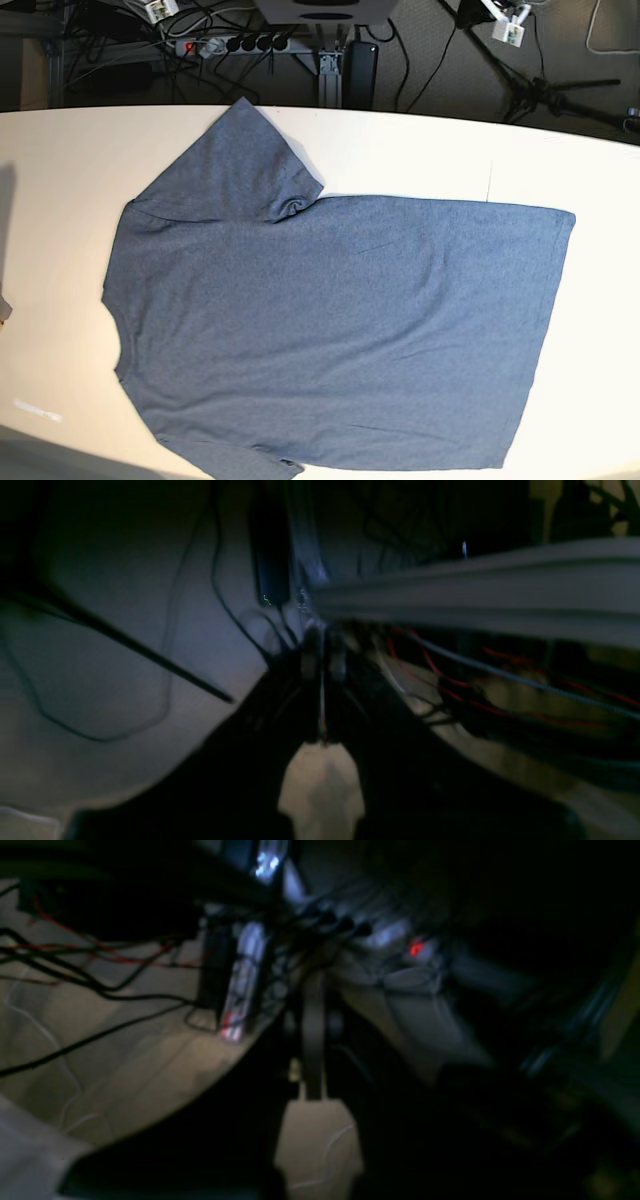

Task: Fold the T-shirt properly
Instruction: 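Move both grippers out from rest toward the grey-blue T-shirt, then grasp the shoulder edge with right gripper, hem corner with left gripper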

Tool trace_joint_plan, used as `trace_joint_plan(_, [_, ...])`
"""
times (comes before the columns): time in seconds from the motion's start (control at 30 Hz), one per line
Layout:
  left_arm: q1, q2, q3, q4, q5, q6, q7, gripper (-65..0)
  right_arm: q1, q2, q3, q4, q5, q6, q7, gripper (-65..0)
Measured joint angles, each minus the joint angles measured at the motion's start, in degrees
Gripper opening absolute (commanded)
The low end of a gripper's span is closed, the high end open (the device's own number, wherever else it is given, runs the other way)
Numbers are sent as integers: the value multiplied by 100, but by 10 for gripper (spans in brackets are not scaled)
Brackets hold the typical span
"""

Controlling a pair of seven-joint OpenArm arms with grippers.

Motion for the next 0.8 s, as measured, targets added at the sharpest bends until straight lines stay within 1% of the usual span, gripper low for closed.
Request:
trace_joint_plan(0.17, [1036,-319,-575,1814,85,-28,35,-635,-686,623,11,1626,-92,-2,-15,-650])
trace_joint_plan(0.3, [1786,-595,-852,3451,651,-31,48,-634,-953,1137,26,2710,-516,4,-28,-650])
trace_joint_plan(0.33, [1961,-673,-896,3851,704,-31,42,-627,-957,1263,26,2905,-654,7,-72,-626])
trace_joint_plan(0.37, [2131,-761,-933,4242,756,-22,79,-600,-938,1381,28,3084,-785,7,-122,-594])
trace_joint_plan(0.4, [2286,-848,-960,4636,798,83,181,-567,-894,1504,33,3254,-907,7,-164,-562])
trace_joint_plan(0.43, [2426,-935,-979,5034,870,269,365,-530,-850,1620,37,3412,-1043,7,-175,-529])
trace_joint_plan(0.53, [2594,-1185,-964,6078,1082,992,1292,-401,-643,1939,37,3729,-1320,7,-251,-432])
trace_joint_plan(0.57, [2601,-1268,-968,6363,1093,1257,1593,-376,-555,2028,37,3786,-1410,9,-267,-404])
trace_joint_plan(0.63, [2594,-1458,-988,6806,1292,1685,1904,-372,-369,2177,37,3882,-1655,9,-286,-370])
trace_joint_plan(0.7, [2594,-1622,-986,7069,1504,2024,1930,-372,-144,2319,33,3950,-1969,13,-304,-367])
trace_joint_plan(0.73, [2599,-1694,-986,7136,1652,2159,1928,-372,-13,2400,26,3967,-2061,15,-293,-367])
trace_joint_plan(0.8, [2590,-1794,-986,7160,1818,2251,1888,-372,273,2555,17,3967,-2144,20,-291,-367])
